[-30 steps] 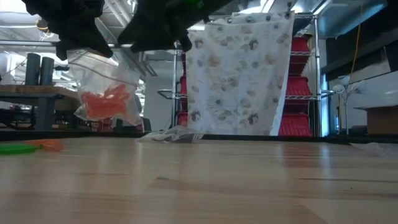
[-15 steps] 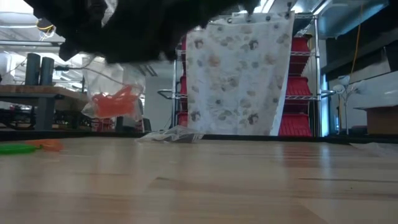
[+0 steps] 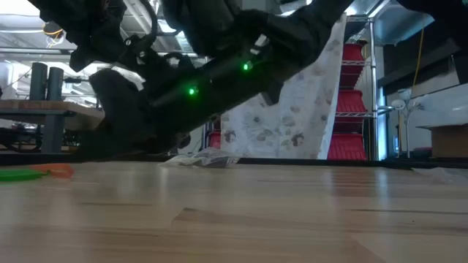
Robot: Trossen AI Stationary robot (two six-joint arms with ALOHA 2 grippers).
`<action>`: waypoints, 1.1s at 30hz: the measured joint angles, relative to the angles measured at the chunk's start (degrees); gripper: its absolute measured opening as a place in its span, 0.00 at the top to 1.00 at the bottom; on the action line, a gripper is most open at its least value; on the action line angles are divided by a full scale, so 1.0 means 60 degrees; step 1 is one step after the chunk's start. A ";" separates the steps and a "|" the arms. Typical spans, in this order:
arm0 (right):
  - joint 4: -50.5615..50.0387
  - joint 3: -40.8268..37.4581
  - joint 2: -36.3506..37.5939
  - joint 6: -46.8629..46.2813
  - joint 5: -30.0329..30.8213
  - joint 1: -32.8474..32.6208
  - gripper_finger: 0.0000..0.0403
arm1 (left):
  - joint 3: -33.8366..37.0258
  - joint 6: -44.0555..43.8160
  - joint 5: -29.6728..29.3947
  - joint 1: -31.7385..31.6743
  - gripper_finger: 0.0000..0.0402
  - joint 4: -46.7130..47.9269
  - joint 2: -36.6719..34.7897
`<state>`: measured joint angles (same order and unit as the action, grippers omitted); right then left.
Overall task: Sort rubber bands
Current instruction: Put the orange rubber band into the transparent zip bag
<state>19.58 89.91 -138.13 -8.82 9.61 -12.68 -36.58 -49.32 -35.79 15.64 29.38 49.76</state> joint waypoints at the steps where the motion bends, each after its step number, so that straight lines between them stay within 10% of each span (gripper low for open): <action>1: 0.0139 0.0004 -0.0089 0.0000 -0.0073 0.0010 0.57 | 0.0000 0.0002 0.0000 0.0000 1.00 -0.0015 0.0000; 14: -0.1838 0.2540 -0.1470 0.0232 -0.0579 0.0354 0.60 | 0.0000 -0.0011 0.0035 0.0000 1.00 -0.0001 0.0000; 23: -0.2541 0.2557 -0.1227 0.0770 -0.0665 0.0366 0.97 | 0.0000 -0.0011 0.0098 0.0084 1.00 0.0000 0.0000; 33: -0.5280 0.2520 0.0665 0.1301 0.1251 -0.0214 0.99 | 0.0000 -0.0259 0.0257 0.0377 1.00 0.0206 -0.0004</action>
<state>-12.10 105.03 -134.14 -1.01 17.11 -13.96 -36.58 -50.87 -34.25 17.90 30.62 49.74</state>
